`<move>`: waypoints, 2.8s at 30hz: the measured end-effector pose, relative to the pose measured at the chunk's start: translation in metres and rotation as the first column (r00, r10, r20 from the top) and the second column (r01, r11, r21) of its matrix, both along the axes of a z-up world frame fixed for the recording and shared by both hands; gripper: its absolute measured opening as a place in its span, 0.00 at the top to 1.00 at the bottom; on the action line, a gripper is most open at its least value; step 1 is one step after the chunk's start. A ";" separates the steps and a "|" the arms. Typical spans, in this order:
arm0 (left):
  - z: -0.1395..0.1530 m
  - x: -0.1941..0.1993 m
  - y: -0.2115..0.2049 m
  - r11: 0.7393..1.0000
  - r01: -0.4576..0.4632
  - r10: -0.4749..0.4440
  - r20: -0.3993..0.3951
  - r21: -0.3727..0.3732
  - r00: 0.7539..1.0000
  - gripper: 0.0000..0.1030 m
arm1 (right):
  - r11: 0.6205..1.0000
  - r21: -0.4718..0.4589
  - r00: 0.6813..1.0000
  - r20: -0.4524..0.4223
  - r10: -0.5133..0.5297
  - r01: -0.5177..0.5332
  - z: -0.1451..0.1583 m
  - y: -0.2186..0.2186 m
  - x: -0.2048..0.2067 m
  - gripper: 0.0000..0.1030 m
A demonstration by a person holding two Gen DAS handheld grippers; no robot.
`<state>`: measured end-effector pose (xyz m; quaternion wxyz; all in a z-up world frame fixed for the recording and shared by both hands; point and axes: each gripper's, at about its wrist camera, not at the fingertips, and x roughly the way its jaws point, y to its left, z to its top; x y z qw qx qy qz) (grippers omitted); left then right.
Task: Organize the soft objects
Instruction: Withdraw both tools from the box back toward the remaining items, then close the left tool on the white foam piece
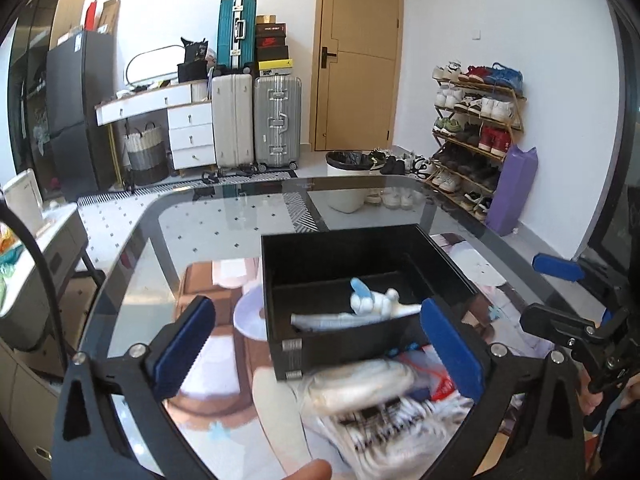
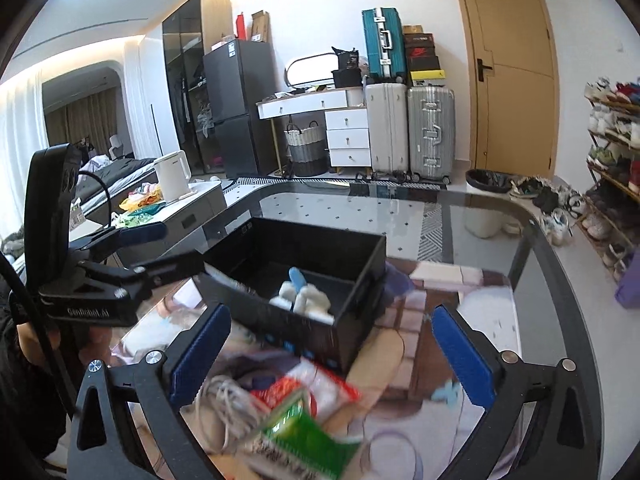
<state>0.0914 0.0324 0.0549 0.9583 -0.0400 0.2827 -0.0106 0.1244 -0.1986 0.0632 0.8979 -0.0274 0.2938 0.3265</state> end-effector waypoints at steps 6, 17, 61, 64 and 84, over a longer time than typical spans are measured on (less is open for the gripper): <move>-0.006 -0.022 -0.001 1.000 -0.023 0.023 -0.009 0.014 1.000 0.00 | 0.999 0.023 0.999 -0.029 -0.046 0.046 -0.006 -0.023 -0.017 0.01; -0.025 -0.052 -0.005 0.999 -0.017 0.018 -0.036 0.041 0.999 0.00 | 0.997 -0.059 0.999 -0.015 -0.042 0.041 -0.014 -0.028 -0.042 0.01; -0.060 -0.071 -0.046 0.938 0.338 -0.311 -0.242 0.074 0.919 0.00 | 0.976 -0.194 0.987 -0.147 0.066 -0.094 -0.057 -0.010 -0.037 0.01; -0.064 -0.070 -0.050 0.938 0.339 -0.310 -0.260 0.075 0.915 0.00 | 0.977 -0.193 0.987 -0.147 0.066 -0.095 -0.058 -0.010 -0.036 0.01; -0.078 -0.053 -0.045 0.958 0.286 -0.263 -0.312 0.029 0.913 0.01 | 0.978 -0.196 0.981 -0.190 0.036 -0.074 -0.070 0.002 -0.029 0.01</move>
